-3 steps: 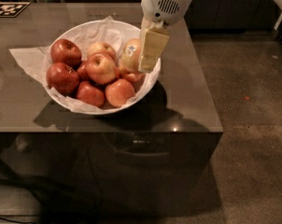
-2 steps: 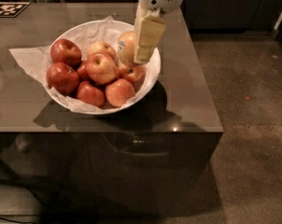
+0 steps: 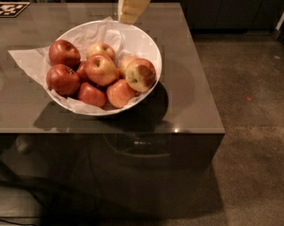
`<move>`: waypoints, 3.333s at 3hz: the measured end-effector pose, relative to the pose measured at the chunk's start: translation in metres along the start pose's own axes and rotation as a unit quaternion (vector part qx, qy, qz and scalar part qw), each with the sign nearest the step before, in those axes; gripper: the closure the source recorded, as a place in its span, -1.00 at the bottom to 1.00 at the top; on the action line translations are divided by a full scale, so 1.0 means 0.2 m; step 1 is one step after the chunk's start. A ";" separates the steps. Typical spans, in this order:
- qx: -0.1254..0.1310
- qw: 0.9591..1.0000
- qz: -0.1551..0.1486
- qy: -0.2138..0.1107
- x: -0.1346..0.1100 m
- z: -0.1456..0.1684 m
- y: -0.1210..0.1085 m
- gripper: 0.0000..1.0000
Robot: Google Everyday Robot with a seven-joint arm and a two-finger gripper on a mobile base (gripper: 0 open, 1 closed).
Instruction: Pick apple from white bowl
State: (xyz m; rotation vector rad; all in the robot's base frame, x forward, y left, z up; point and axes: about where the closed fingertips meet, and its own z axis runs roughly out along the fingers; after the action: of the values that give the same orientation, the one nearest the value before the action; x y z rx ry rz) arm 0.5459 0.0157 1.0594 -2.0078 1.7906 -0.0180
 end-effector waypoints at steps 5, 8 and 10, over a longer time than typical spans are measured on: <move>0.020 0.999 -0.020 -0.018 -0.09 -0.03 -0.06 -0.79; 0.007 1.000 0.012 -0.005 -0.08 0.00 -0.02 -1.00; -0.041 0.992 0.114 0.038 0.00 0.12 0.25 -1.00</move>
Offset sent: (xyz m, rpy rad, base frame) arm 0.0007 0.0097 0.0104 0.0089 -0.0238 0.0317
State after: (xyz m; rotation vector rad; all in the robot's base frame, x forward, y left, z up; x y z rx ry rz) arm 0.5057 0.0210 1.0215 -1.8673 2.0906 0.0524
